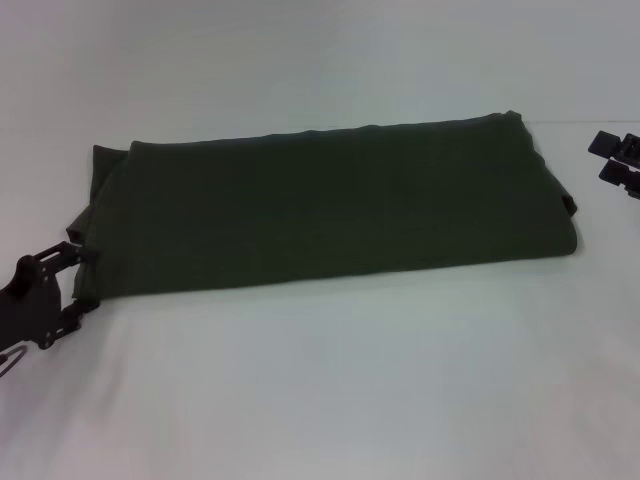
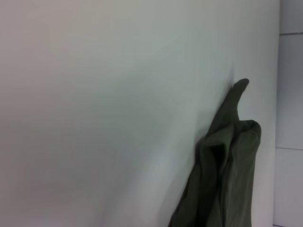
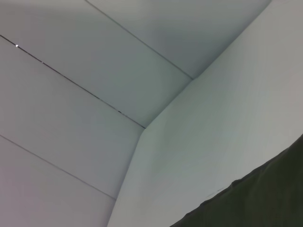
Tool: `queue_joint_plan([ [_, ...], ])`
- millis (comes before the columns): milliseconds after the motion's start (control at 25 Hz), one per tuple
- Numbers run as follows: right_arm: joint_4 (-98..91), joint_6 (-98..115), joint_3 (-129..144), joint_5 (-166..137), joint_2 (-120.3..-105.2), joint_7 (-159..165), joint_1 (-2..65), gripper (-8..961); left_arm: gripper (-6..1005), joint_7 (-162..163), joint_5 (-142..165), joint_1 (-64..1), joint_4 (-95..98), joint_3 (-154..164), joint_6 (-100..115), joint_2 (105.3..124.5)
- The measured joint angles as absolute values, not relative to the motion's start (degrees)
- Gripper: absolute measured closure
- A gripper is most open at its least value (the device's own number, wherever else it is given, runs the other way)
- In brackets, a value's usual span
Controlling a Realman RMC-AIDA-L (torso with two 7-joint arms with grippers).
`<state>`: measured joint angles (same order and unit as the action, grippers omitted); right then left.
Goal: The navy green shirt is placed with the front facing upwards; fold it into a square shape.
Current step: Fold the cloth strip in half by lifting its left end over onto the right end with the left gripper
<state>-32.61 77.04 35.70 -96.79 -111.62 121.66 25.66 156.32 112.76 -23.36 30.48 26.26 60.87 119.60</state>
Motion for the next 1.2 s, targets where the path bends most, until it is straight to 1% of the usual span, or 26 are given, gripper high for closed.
queue_joint_plan([
  [400, -32.6, 76.8, 35.7, -96.9, -111.62, 121.6, 25.7, 218, 296, 155.7, 112.8, -26.0, 29.9, 26.3, 58.7, 119.53],
  [800, -32.6, 76.8, 35.7, -96.9, -111.62, 121.6, 25.9, 218, 352, 153.4, 112.7, -28.3, 28.3, 26.3, 56.4, 119.35],
  [1200, -32.6, 76.8, 35.6, -96.5, -111.62, 121.6, 25.7, 218, 408, 152.3, 112.7, -28.3, 28.3, 26.4, 57.3, 119.12],
])
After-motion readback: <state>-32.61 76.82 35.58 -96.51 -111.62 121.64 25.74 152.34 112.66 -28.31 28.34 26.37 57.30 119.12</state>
